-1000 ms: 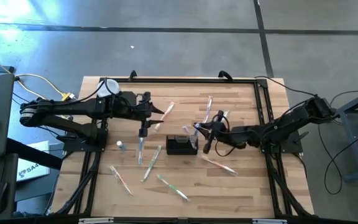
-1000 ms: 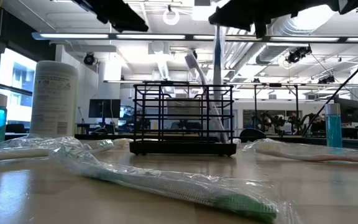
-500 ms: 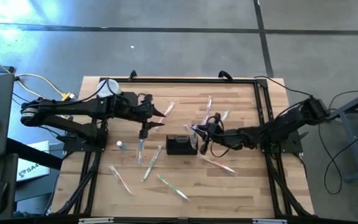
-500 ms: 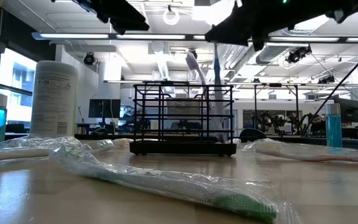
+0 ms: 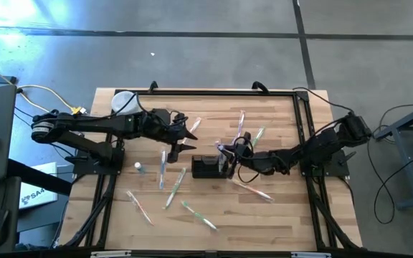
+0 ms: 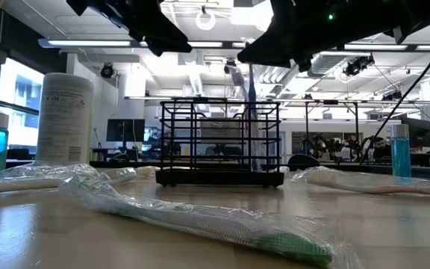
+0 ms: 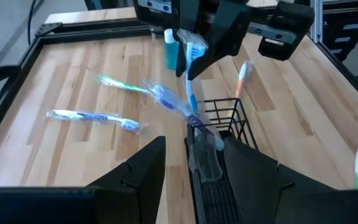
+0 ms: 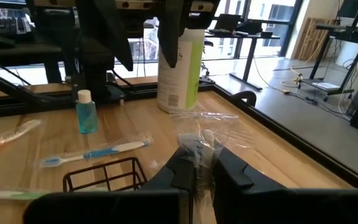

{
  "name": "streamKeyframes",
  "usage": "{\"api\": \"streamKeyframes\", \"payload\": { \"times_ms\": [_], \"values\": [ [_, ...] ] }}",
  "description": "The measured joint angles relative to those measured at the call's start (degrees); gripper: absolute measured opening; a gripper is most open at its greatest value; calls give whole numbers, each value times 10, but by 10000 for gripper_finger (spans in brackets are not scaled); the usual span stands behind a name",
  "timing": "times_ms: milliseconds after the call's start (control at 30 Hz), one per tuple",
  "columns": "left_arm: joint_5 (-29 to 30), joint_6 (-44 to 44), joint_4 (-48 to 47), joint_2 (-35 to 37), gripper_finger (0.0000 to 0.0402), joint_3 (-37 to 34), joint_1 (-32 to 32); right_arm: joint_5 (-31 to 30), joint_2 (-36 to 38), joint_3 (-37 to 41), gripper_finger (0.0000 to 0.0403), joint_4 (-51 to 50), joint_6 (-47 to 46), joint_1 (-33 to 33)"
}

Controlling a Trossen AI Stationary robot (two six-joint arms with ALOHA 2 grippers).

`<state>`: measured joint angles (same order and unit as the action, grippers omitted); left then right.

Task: Pick & Place toothbrushing station
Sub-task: Put the top blue toothbrush into the black mesh

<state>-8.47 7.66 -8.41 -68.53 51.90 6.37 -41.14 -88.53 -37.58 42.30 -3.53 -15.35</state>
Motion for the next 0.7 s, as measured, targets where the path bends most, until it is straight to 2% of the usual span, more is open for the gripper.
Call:
{"api": "streamKeyframes", "payload": {
  "times_ms": [467,700],
  "values": [
    [-8,-8,-4,-8,163,0,0,-7,0,0,19,-43,-44,0],
    [-16,-6,22,-26,163,1,0,-7,0,0,20,-43,-58,0]
  ]
}}
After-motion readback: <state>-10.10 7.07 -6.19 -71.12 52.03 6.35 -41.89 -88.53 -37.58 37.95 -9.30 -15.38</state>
